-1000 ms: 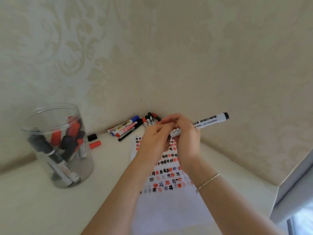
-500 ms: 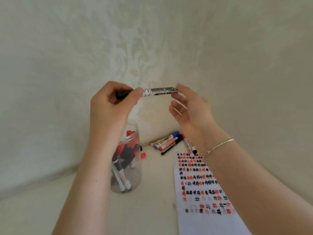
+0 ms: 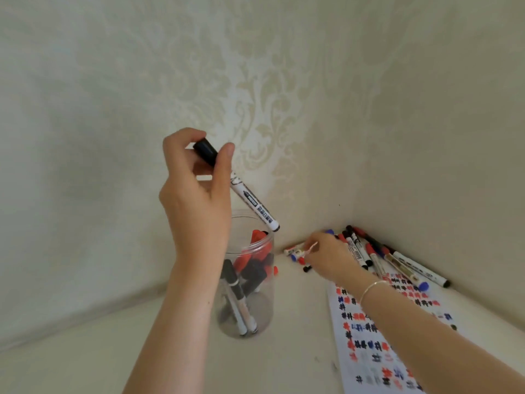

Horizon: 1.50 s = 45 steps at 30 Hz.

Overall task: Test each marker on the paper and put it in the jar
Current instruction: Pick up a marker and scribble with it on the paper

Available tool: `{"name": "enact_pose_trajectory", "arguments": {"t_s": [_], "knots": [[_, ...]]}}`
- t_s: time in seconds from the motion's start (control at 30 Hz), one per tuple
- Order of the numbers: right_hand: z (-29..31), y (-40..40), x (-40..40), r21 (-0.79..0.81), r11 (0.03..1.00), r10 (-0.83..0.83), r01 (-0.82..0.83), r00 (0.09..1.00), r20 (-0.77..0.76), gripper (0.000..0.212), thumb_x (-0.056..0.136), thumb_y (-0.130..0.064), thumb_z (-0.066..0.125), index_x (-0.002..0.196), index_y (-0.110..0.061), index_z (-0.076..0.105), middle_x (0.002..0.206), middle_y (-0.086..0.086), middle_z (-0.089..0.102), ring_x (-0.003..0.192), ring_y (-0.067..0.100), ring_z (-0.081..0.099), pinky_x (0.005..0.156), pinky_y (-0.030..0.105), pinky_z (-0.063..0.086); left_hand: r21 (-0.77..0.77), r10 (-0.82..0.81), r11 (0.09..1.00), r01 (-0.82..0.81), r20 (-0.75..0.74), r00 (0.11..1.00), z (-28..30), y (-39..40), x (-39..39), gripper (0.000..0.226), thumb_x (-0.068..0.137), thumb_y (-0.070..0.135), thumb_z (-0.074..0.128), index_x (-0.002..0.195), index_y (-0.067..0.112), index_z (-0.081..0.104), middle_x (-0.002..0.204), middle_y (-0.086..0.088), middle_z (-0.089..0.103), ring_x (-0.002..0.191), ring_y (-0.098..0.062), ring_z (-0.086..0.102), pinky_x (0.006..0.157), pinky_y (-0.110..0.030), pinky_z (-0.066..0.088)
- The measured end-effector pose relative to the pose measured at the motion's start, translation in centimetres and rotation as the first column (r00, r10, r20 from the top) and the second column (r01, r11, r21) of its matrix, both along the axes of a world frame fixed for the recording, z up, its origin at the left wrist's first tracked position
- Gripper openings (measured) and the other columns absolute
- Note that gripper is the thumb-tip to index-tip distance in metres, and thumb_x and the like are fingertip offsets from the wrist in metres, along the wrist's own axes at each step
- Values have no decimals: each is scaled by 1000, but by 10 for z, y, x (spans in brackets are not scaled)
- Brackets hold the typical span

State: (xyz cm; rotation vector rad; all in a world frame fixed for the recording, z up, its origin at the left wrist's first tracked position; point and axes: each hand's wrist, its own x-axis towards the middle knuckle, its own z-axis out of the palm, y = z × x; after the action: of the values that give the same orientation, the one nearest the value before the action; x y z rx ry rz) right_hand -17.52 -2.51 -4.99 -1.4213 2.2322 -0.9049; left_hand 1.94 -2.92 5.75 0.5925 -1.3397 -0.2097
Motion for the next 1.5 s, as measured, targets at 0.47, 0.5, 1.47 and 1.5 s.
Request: {"name": "enact_pose_trajectory", "arguments": {"t_s": [0.47,0.5,1.47,1.5], "knots": [[-48,-36,37,56,930,355,-365,843,-403,28,93,-15,49,116,-23,64,116,4,58,111,24,52,94,38,46,-35,85,996,-78,317,945,-16,-20,-7,16,93,37,55,101,30,44,75,17,55,63,-8,57,59,-24,50],[-52,-38,35,55,936,339,-347,849,-405,28,93,-14,49,114,-24,65,114,3,58,109,24,53,93,38,46,-30,91,996,-86,332,939,-16,-20,-6,16,93,37,56,101,28,46,75,20,53,62,-7,57,59,-24,50],[51,14,16,-502,789,310,354,476,823,15,92,-12,61,105,-9,67,88,9,70,66,20,66,55,28,53,336,-40,886,-319,741,670,-11,-24,-10,35,94,43,47,76,20,65,81,7,67,76,-17,63,68,-31,46],[54,16,18,-506,795,321,335,474,820,17,92,-14,61,107,-10,67,86,9,69,59,18,61,50,26,48,276,19,915,-296,702,712,-9,-18,-12,30,94,41,48,79,21,65,84,9,65,77,-14,62,69,-30,45]]}}
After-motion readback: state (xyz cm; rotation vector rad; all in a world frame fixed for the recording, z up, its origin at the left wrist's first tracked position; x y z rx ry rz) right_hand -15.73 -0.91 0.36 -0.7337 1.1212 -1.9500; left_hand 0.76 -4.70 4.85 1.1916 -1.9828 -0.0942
